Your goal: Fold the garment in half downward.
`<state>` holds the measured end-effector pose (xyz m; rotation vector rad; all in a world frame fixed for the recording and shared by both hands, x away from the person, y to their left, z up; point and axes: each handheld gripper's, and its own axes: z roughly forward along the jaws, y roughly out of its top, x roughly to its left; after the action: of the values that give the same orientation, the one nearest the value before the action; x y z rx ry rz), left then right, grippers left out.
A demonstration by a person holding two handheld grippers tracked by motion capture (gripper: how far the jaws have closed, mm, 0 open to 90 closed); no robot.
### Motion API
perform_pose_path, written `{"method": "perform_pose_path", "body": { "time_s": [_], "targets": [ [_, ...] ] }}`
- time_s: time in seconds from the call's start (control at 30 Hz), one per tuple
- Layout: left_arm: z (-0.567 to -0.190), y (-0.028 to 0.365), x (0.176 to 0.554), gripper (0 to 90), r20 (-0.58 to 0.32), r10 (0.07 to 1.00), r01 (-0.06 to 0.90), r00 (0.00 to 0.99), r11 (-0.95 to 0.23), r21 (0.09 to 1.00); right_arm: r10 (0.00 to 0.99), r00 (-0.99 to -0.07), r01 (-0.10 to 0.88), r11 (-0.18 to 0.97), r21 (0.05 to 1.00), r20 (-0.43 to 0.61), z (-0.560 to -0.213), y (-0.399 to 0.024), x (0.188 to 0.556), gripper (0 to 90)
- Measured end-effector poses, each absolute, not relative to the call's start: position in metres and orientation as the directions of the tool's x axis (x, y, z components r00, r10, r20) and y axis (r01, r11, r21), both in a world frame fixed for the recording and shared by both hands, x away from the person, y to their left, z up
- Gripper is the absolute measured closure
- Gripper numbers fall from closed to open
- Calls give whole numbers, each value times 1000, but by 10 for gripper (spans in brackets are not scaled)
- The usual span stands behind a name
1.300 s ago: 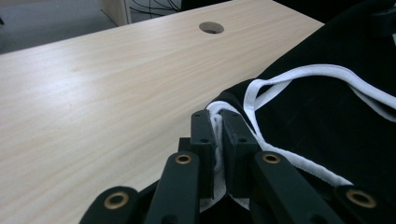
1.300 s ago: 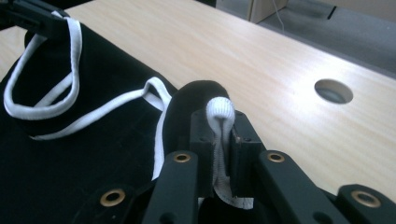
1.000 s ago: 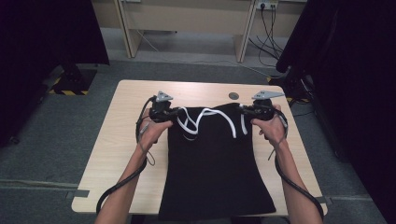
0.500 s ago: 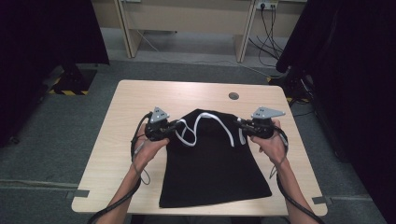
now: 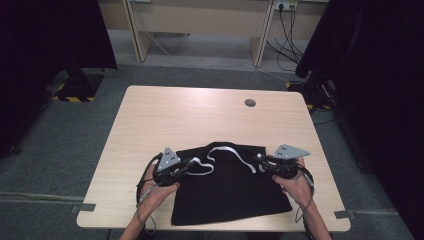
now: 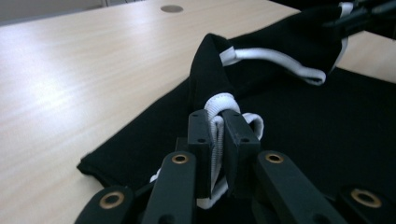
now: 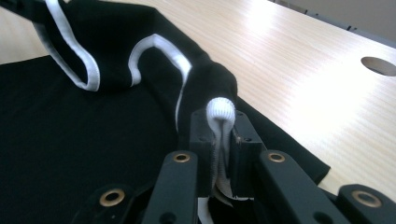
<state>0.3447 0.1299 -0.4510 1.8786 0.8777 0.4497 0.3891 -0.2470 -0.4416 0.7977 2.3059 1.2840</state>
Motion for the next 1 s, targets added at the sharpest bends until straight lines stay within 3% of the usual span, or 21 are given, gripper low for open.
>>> {"method": "perform_pose_path", "body": {
  "time_s": [0.37, 0.5, 0.87, 1.0],
  "targets": [
    [-472, 130, 305, 797, -42, 697, 410, 716, -371, 833, 622, -782, 339, 481, 809, -42, -459, -258, 346, 809],
    [-482, 124, 299, 784, 48, 688, 394, 724, -470, 790, 625, -780, 379, 506, 775, -27, -471, -264, 338, 793],
    [-483, 120, 331, 782, 111, 720, 389, 685, -490, 780, 665, -746, 408, 499, 765, -36, -475, -265, 343, 745],
    [-482, 119, 350, 763, 112, 729, 394, 675, -485, 781, 680, -733, 430, 476, 767, -11, -475, -261, 355, 631]
  ]
}}
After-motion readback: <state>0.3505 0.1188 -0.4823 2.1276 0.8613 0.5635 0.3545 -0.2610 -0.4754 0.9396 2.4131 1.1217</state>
